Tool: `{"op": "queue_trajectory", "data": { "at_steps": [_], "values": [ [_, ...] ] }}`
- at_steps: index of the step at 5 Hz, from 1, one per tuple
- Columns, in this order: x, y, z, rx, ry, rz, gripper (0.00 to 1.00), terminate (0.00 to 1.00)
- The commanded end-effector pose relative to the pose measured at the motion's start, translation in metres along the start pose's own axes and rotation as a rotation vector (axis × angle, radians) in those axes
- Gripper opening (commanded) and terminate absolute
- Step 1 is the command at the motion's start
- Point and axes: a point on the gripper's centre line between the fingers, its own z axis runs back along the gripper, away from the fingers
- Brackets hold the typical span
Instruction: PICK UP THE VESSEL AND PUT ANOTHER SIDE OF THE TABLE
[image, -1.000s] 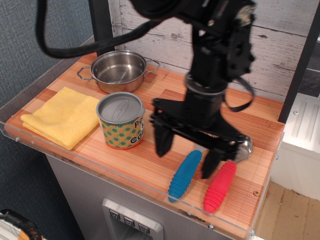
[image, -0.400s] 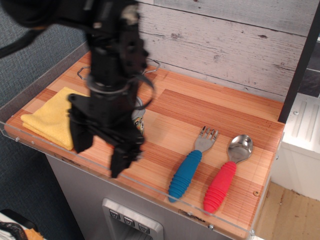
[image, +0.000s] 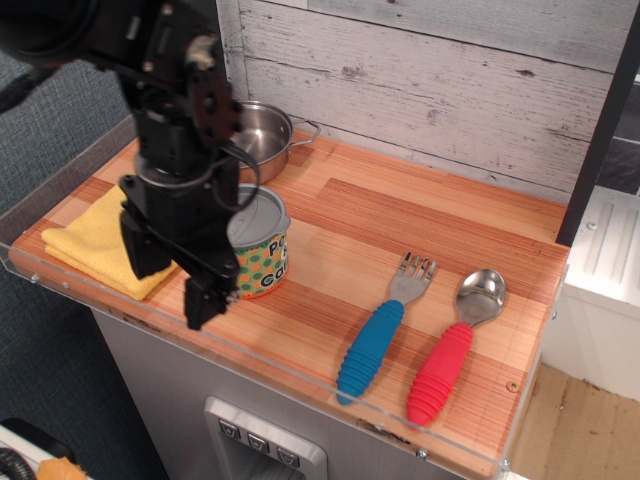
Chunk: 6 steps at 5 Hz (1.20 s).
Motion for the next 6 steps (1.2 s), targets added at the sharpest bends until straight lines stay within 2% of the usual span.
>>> {"op": "queue_trajectory", "data": {
  "at_steps": [1,3,4,6],
  "values": [
    [0.022,0.028,0.002,-0.025,-0.09,-0.08,1.0,0.0],
    [0.056,0.028,0.0,-0.048,-0.128,-0.175,1.0,0.0],
    [0.07,0.022,0.002,-0.041,-0.143,-0.208,1.0,0.0],
    [0.111,0.001,0.019,-0.022,-0.183,-0.219,1.0,0.0]
  ]
}}
